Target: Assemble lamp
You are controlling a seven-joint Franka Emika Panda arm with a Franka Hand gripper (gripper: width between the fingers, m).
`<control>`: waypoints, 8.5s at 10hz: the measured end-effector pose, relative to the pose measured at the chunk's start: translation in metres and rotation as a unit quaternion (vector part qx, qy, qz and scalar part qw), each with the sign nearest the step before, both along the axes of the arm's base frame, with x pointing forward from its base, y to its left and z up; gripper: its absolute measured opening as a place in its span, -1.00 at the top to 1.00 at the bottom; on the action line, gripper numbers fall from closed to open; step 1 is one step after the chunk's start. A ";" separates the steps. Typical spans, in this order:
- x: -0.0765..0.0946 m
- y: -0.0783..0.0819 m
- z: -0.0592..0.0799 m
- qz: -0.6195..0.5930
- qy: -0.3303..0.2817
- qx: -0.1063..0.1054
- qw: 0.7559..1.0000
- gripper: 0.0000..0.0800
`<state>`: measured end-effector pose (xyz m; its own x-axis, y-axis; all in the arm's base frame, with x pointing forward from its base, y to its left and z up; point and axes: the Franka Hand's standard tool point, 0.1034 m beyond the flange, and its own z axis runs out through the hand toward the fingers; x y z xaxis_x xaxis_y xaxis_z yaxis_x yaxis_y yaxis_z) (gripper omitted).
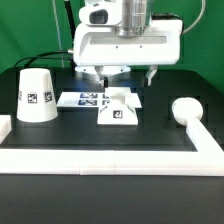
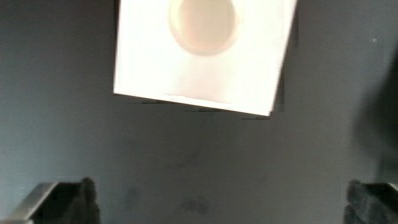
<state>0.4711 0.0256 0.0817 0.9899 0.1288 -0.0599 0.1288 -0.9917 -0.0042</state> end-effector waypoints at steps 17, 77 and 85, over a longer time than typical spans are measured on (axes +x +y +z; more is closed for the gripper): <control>-0.048 -0.009 -0.035 -0.048 0.040 0.006 0.998 -0.75; 0.040 0.098 -0.017 -0.029 -0.040 0.023 0.999 -0.75; 0.031 0.137 -0.019 -0.012 -0.043 0.031 0.999 -0.75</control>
Offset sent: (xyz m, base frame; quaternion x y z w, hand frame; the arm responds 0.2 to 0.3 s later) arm -0.0287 -0.0196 0.0015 0.0072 -0.0392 0.0877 0.9954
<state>0.5017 0.1623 0.0627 0.9939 0.1050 0.0335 0.1068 -0.9927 -0.0557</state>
